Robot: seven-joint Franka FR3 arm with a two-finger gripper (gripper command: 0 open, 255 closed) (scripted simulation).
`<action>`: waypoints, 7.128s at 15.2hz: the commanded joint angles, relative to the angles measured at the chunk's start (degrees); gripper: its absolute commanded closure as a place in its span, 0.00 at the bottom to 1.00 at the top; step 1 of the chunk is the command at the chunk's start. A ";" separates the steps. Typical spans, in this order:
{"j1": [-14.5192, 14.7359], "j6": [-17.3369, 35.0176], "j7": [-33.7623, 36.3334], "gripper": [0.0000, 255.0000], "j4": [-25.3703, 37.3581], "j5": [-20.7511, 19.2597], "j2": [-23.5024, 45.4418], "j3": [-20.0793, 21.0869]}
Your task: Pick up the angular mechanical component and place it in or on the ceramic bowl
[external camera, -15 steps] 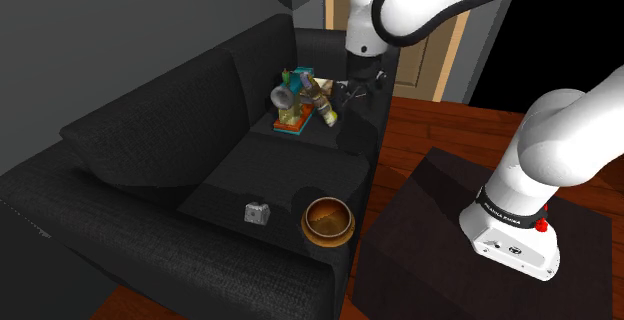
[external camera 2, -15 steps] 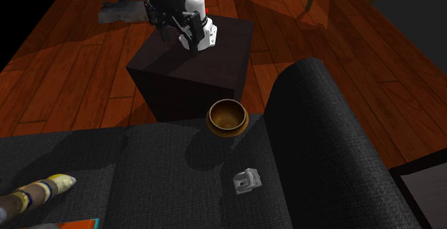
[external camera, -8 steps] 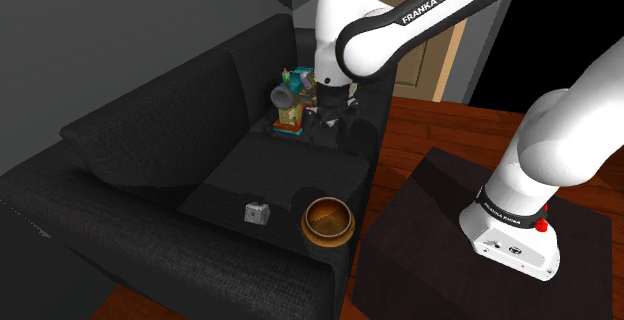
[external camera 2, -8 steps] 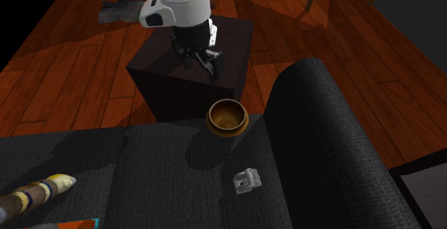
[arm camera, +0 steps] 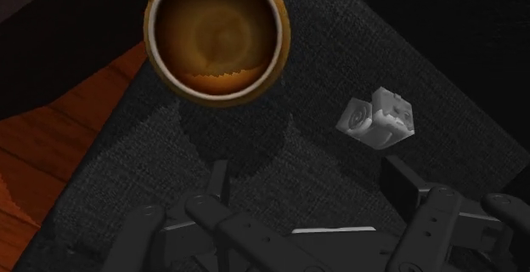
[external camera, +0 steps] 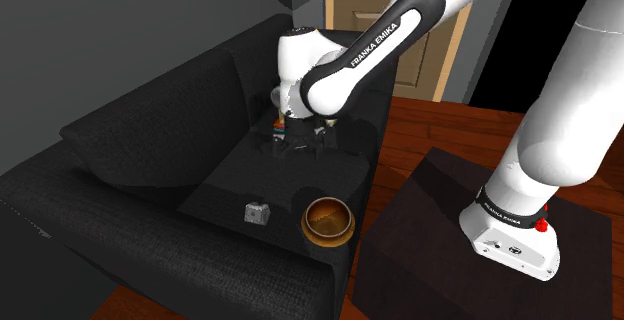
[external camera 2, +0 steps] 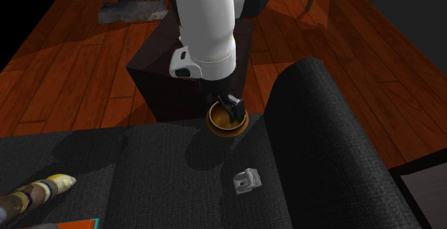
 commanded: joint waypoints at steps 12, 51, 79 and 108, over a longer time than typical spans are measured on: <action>10.50 3.43 21.13 0.00 25.61 -11.44 30.35 -5.48; 10.64 -32.80 45.17 0.00 71.35 4.78 59.93 -9.08; 9.82 -33.57 50.78 1.00 72.66 7.95 63.75 -8.53; 17.28 25.73 63.28 1.00 21.56 12.88 39.86 -12.73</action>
